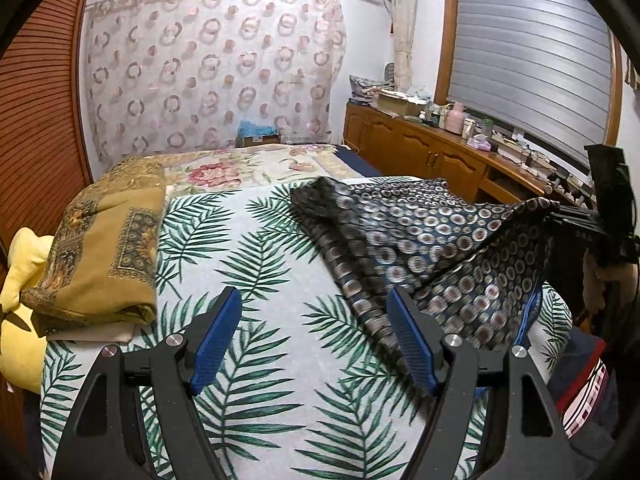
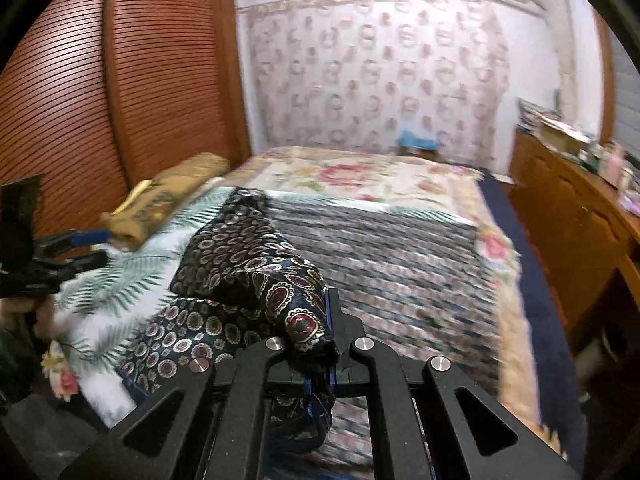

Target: Fold small clothes

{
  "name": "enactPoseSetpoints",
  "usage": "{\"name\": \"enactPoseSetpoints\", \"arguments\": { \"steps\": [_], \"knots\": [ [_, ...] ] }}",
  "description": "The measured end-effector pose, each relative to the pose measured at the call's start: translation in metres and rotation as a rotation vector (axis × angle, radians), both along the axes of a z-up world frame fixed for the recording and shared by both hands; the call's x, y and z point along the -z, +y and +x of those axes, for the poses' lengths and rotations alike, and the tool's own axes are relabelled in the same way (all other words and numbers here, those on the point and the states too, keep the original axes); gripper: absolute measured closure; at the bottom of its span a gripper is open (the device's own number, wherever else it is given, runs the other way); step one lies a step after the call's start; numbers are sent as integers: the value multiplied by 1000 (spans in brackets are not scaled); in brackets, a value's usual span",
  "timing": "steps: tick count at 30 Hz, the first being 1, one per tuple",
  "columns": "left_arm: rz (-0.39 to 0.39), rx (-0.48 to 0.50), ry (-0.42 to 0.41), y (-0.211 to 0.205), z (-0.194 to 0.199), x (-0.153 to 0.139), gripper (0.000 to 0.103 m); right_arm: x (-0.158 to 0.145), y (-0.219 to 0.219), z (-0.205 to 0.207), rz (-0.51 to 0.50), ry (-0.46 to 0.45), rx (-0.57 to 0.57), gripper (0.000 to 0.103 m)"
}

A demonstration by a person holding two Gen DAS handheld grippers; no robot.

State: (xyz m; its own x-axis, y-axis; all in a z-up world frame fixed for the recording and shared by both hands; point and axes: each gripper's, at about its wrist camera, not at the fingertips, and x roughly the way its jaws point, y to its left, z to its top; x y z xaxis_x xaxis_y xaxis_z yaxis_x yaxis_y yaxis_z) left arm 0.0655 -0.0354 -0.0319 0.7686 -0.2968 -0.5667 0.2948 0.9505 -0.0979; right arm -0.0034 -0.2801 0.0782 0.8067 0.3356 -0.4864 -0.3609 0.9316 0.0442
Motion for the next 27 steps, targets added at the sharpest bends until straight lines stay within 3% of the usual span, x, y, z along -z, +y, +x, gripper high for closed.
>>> {"name": "enactPoseSetpoints", "arguments": {
  "steps": [7, 11, 17, 21, 22, 27],
  "knots": [
    [8, 30, -5, -15, 0, -2, 27, 15, -38, 0, -69, 48, 151, 98],
    [13, 42, -6, -21, 0, -3, 27, 24, -46, -5, -55, 88, 170, 97],
    [16, 50, -6, -27, 0, -4, 27, 27, -45, -3, -96, 127, 191, 79],
    [16, 51, -4, -27, 0, -3, 27, 20, -48, -14, -86, 122, 183, 44],
    [16, 50, -4, -28, -1, -3, 27, 18, -48, -16, -83, 116, 181, 40],
    [17, 50, 3, -33, 0, -3, 27, 10, -42, -29, -81, 95, 144, 40]
  ]
}}
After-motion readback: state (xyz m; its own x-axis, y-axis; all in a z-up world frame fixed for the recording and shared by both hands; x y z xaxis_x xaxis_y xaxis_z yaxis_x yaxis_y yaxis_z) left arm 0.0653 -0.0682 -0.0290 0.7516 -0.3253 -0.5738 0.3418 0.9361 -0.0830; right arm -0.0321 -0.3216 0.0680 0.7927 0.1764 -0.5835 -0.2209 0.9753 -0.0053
